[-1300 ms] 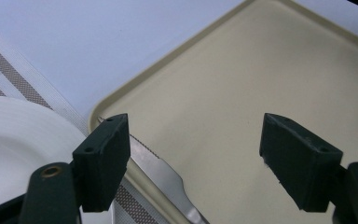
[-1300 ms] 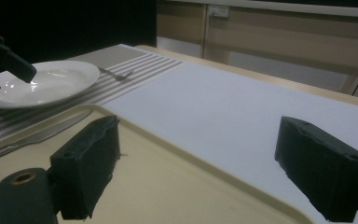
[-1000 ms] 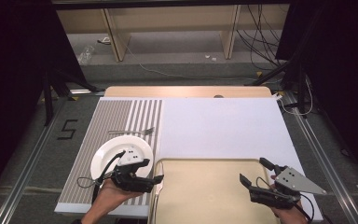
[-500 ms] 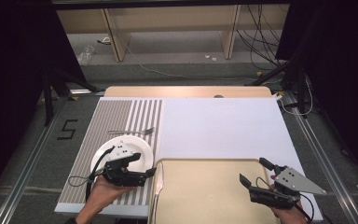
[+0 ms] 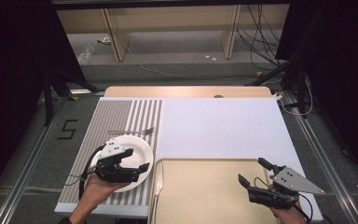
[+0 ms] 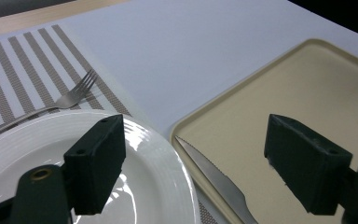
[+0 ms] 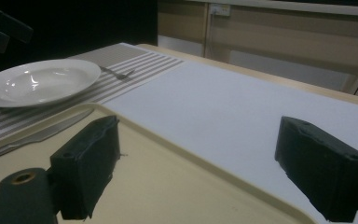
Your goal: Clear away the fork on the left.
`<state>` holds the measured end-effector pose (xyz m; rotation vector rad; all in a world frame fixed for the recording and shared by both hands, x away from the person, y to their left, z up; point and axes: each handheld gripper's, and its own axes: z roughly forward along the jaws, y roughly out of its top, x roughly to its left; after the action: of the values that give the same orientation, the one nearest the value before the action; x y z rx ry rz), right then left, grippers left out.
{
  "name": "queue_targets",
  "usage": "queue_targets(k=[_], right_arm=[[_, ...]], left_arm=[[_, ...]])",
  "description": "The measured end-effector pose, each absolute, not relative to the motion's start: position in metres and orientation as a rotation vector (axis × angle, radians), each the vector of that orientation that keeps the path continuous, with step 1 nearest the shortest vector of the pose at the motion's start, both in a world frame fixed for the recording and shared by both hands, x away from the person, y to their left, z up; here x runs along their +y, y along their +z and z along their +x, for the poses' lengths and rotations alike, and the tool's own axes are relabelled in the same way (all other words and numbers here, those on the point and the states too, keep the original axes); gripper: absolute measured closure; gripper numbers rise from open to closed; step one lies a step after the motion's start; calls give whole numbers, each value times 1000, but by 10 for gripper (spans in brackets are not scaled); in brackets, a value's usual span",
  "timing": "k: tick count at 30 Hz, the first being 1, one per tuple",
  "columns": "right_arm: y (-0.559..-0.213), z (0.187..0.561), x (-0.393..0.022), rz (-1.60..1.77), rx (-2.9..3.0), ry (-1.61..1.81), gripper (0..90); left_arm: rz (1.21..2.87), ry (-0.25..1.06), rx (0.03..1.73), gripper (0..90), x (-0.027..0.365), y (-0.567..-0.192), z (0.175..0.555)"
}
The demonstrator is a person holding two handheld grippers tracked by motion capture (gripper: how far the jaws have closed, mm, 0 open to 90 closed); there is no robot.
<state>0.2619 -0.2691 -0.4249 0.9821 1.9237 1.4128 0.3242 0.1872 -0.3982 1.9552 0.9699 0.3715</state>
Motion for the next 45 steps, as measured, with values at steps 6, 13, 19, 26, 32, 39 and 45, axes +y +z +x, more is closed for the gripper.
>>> queue_targets(k=[6, 13, 19, 26, 32, 39, 45], right_arm=[[-425, 263, -270, 994, 1930, 1407, 146], [-426, 264, -270, 1009, 1923, 1415, 147], [-427, 265, -270, 1005, 1922, 1416, 147], [-427, 264, -269, 1007, 1925, 1417, 147], [-427, 264, -269, 1004, 1927, 1417, 146], [-427, 264, -269, 1002, 1930, 1420, 147], [-428, 265, -270, 1008, 1928, 1430, 147]], left_arm=[[1954, 409, 994, 204, 198, -397, 336], [2005, 446, 1017, 208, 210, -390, 356], [2071, 478, 1035, 209, 215, -385, 381], [2171, 526, 1010, 218, 220, -378, 409], [2217, 513, 1033, 220, 224, -379, 435], [2273, 515, 1036, 229, 227, -381, 458], [2312, 511, 1049, 235, 232, -385, 477]])
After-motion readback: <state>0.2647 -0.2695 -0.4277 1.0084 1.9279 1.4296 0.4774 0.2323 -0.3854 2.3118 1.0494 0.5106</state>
